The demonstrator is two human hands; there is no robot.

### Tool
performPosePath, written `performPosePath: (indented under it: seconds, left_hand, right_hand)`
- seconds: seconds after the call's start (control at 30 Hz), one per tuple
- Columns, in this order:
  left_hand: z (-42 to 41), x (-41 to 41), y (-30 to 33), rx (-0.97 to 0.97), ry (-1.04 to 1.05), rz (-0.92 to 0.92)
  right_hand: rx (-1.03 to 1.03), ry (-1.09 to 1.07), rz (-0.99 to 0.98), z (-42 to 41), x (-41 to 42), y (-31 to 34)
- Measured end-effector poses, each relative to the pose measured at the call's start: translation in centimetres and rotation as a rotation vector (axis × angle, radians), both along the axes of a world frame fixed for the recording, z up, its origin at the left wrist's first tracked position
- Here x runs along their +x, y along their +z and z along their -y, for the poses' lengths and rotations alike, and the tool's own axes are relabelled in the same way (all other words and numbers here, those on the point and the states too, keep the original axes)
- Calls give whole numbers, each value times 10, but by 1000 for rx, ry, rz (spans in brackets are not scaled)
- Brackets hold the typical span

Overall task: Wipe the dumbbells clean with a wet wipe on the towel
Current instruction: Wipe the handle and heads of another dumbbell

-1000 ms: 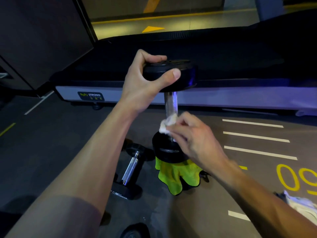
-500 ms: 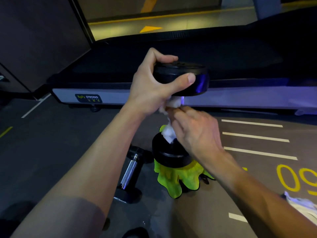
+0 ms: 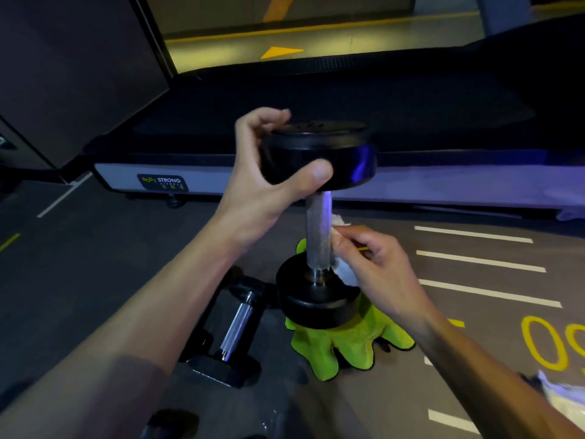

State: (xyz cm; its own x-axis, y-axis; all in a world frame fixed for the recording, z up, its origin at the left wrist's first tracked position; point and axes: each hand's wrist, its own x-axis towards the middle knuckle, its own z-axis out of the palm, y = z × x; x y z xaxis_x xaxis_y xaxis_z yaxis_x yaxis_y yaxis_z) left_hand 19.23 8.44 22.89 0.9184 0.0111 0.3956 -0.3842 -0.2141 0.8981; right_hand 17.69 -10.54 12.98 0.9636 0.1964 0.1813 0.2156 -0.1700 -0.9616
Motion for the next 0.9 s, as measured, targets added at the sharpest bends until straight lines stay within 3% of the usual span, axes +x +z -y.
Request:
performPosePath:
  seconds: [0.1,0.23,0.37,0.5,0.7,0.9]
  left_hand:
    - [7,-14,-31,-135,15,-108]
    - [28,-38,-72,-33,130,-194]
    - [39,-47,-80,-2,237,-210]
    - [27,-56,-80,-111,181,-166]
    - [-13,-74,-88,-418,208,-189]
    - [-108,-65,-78,-260,344,-214]
  right_hand:
    - [-19,1,-13,-12,-1,-3]
    - [60,-56,1,-22,-5,-9]
    - [179,-60,-106,-32,0,-9]
    - [285,-53,-179,-39,8,-5]
    - [259,42,-303,-60,23,-3]
    - [181,147,-373,-118,34,-11]
